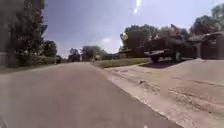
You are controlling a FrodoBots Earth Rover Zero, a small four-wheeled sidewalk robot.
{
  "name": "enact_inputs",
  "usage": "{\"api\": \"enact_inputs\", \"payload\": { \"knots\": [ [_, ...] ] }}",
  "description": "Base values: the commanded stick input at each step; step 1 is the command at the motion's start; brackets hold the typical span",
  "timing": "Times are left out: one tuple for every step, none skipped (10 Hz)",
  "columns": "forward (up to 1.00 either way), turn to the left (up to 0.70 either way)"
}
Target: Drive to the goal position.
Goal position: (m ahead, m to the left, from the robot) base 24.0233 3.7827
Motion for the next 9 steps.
{"api": "enact_inputs", "payload": {
  "knots": [
    [0.7,0.0],
    [0.7,0.0],
    [0.7,0.0],
    [0.7,0.0],
    [0.7,0.0],
    [0.7,0.0],
    [0.7,0.0],
    [0.7,0.0],
    [0.7,0.0]
  ]
}}
